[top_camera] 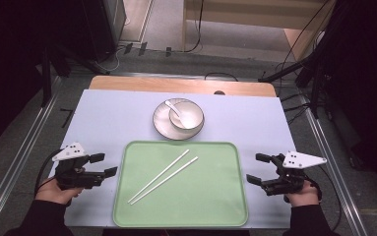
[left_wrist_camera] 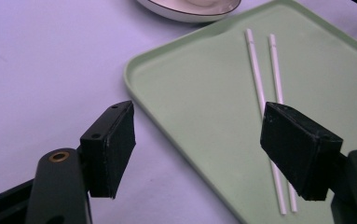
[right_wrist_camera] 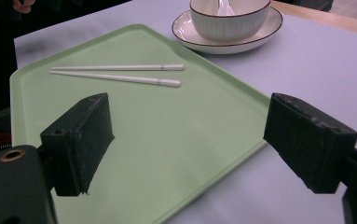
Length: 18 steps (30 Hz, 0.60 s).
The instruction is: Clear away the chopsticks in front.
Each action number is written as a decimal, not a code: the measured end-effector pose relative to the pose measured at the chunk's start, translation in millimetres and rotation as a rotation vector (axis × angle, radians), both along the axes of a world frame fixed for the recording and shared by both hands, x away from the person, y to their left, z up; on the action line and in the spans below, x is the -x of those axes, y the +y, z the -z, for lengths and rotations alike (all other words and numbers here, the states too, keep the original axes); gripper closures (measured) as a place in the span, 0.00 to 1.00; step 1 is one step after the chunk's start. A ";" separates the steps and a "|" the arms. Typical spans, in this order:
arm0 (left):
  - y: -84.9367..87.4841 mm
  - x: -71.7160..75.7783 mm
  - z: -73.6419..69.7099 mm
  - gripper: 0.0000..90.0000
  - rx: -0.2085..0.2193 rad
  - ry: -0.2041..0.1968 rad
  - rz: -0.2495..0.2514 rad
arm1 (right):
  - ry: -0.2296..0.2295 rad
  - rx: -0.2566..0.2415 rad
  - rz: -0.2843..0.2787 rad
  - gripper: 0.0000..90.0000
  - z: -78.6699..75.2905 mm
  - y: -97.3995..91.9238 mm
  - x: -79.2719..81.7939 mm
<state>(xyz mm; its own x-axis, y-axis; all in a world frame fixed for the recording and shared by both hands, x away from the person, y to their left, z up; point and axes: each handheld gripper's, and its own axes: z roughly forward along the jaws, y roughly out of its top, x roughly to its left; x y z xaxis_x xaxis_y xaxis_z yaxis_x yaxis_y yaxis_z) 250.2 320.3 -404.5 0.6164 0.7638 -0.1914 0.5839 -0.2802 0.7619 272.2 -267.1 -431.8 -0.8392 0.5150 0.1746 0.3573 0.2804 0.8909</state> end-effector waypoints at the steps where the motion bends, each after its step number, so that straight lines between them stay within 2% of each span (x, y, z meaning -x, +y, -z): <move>1: 3.3 0.0 0.4 0.29 0.001 -0.004 -0.008 | -0.001 -0.001 0.000 0.17 0.0 -0.1 -0.1; 4: 11.4 0.2 2.4 0.29 0.001 -0.014 -0.032 | -0.003 -0.001 0.001 0.18 0.0 -0.5 -0.3; 10: 22.7 2.0 5.6 0.26 -0.005 -0.032 -0.007 | -0.005 -0.004 0.000 0.18 -0.1 -0.7 -0.5; 18: 33.1 3.8 5.4 0.27 0.030 -0.083 0.009 | -0.007 -0.006 0.002 0.18 -0.7 -1.0 -0.3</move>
